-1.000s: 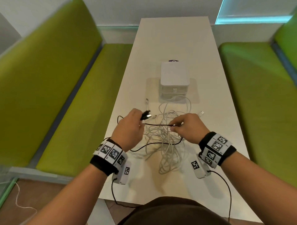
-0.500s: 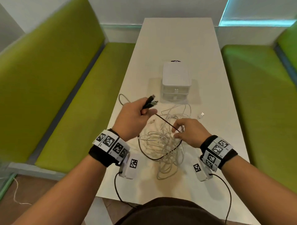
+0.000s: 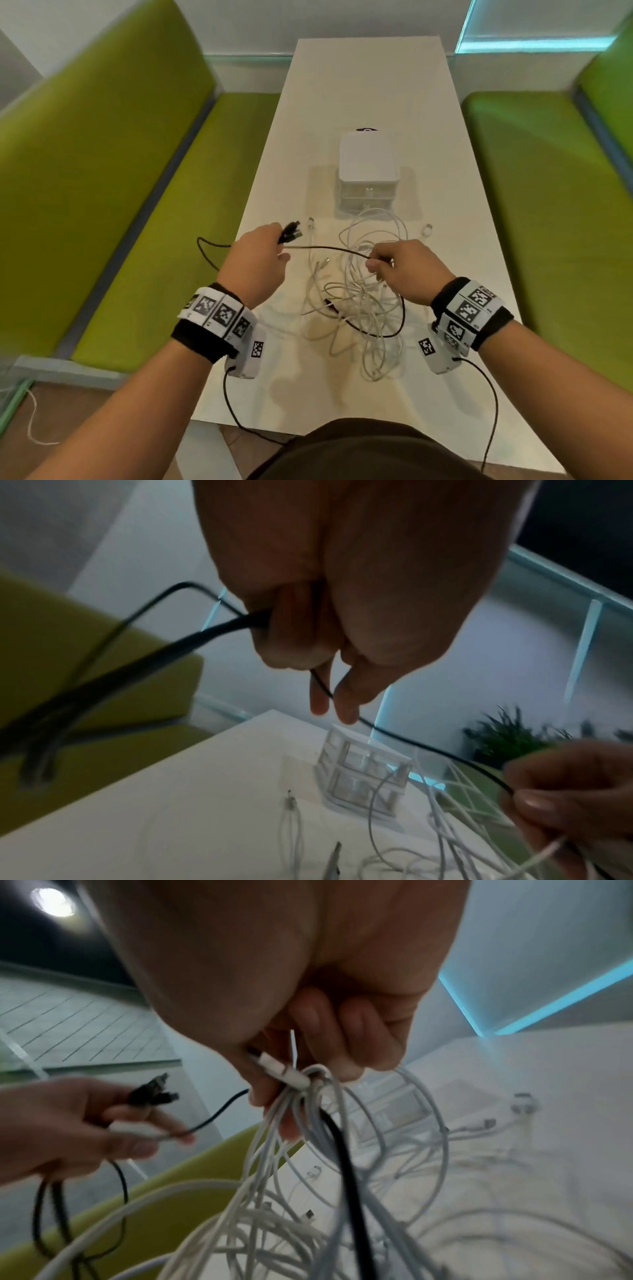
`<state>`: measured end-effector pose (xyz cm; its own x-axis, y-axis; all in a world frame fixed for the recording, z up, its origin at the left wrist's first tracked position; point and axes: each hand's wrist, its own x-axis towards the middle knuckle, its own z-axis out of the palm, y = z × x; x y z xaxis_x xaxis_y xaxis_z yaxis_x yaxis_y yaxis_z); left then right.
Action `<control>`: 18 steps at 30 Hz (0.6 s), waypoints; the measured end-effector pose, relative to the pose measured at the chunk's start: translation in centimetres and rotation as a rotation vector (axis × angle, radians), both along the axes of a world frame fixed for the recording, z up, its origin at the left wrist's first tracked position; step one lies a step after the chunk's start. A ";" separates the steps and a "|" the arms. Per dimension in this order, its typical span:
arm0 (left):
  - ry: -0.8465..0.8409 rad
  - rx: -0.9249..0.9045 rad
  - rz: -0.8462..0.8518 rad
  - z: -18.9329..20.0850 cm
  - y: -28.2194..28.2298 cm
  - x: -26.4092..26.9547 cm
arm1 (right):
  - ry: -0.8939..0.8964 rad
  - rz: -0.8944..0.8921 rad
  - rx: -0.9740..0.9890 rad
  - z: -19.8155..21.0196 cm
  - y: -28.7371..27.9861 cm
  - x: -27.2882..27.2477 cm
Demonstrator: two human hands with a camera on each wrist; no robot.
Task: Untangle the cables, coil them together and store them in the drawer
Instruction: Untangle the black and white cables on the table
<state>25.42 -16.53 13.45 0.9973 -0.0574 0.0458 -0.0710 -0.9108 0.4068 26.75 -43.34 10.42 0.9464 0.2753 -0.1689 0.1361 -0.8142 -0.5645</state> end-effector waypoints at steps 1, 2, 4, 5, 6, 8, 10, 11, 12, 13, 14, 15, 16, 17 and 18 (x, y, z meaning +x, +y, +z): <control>-0.020 0.026 -0.057 0.1 -0.7 -0.2 | -0.004 0.034 -0.056 0.1 0.4 -0.1; -0.035 0.003 -0.119 0.3 -1.5 -0.5 | -0.024 0.064 -0.093 0.2 0.8 -0.1; -0.012 -0.049 -0.253 0.3 -3.5 -1.1 | -0.109 0.090 -0.053 0.4 1.6 -0.4; 0.027 -0.064 -0.296 0.0 -4.4 -1.4 | -0.166 0.093 0.002 0.7 2.0 -0.6; 0.066 -0.079 -0.306 -0.4 -5.1 -1.5 | -0.217 0.095 0.051 0.9 2.3 -0.7; 0.094 -0.170 -0.264 -1.0 -5.4 -1.3 | -0.266 0.081 0.037 0.9 2.2 -0.8; 0.080 -0.344 -0.210 -0.9 -4.7 -0.9 | -0.224 0.041 -0.133 0.0 1.3 -0.6; 0.063 -0.437 -0.191 -0.6 -4.2 -0.6 | -0.161 0.024 -0.218 -0.6 0.7 -0.5; 0.054 -0.503 -0.168 -0.3 -3.6 -0.4 | -0.090 0.011 -0.248 -1.1 0.1 -0.4; 0.050 -0.551 -0.144 -0.2 -3.1 -0.1 | -0.029 0.002 -0.219 -1.4 -0.4 -0.4; 0.061 -0.572 -0.108 -0.1 -2.7 0.1 | 0.018 -0.008 -0.142 -1.5 -0.8 -0.4; 0.084 -0.572 -0.064 -0.3 -2.2 0.3 | 0.049 -0.023 -0.045 -1.3 -0.9 -0.4; 0.135 -0.550 -0.013 -0.6 -1.8 0.6 | 0.060 -0.049 0.058 -1.1 -0.9 -0.4; 0.208 -0.504 0.039 -0.9 -1.4 0.9 | 0.052 -0.080 0.142 -0.8 -0.9 -0.5; 0.302 -0.411 0.075 -1.0 -1.2 1.0 | 0.032 -0.109 0.196 -0.6 -0.8 -0.5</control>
<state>26.42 -17.70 12.40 0.9702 -0.0228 -0.2411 0.1643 -0.6695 0.7244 26.24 -44.15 9.81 0.9675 0.2019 -0.1525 0.0326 -0.6972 -0.7162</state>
